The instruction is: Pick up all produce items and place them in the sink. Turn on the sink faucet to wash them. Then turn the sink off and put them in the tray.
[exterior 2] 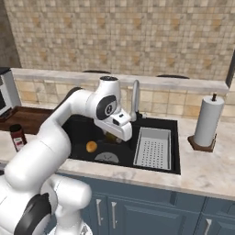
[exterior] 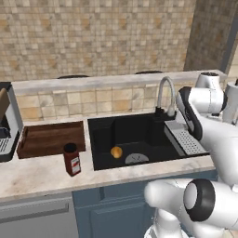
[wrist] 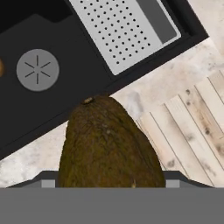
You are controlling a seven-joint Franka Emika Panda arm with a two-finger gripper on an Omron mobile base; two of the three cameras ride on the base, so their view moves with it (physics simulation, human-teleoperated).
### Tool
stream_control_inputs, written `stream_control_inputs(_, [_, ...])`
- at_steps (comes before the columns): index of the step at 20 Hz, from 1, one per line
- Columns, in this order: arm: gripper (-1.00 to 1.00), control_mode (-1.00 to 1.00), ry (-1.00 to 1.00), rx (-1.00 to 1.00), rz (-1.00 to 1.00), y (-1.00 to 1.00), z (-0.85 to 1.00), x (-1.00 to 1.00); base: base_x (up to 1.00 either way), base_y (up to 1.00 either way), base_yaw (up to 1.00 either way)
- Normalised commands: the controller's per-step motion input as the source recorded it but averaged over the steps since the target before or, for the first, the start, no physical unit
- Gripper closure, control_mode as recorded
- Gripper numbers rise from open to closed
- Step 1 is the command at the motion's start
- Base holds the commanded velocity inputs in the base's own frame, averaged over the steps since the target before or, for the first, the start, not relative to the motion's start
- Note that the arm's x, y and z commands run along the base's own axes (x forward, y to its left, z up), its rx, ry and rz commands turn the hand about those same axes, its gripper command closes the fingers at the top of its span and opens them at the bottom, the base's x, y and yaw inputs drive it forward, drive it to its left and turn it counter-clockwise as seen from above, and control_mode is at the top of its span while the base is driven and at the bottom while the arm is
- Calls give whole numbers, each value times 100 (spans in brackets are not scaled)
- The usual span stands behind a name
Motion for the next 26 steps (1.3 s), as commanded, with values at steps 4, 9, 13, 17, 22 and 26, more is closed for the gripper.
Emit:
stream_control_inputs(4, [100, 100, 0, 0, 0, 0, 0, 0, -39, -51, 6])
stream_control_inputs(9, [100, 100, 0, 0, 0, 0, 0, 0, 11, -60, 8])
stream_control_inputs(13, [100, 100, 0, 0, 0, 0, 0, 0, 53, -21, 15])
stream_control_inputs(17, [100, 100, 0, 0, 0, 0, 0, 0, 50, -18, 18])
stream_control_inputs(22, [100, 100, 0, 0, 0, 0, 0, 0, 19, -54, 18])
stream_control_inputs(26, [100, 100, 0, 0, 0, 0, 0, 0, 0, -74, 15])
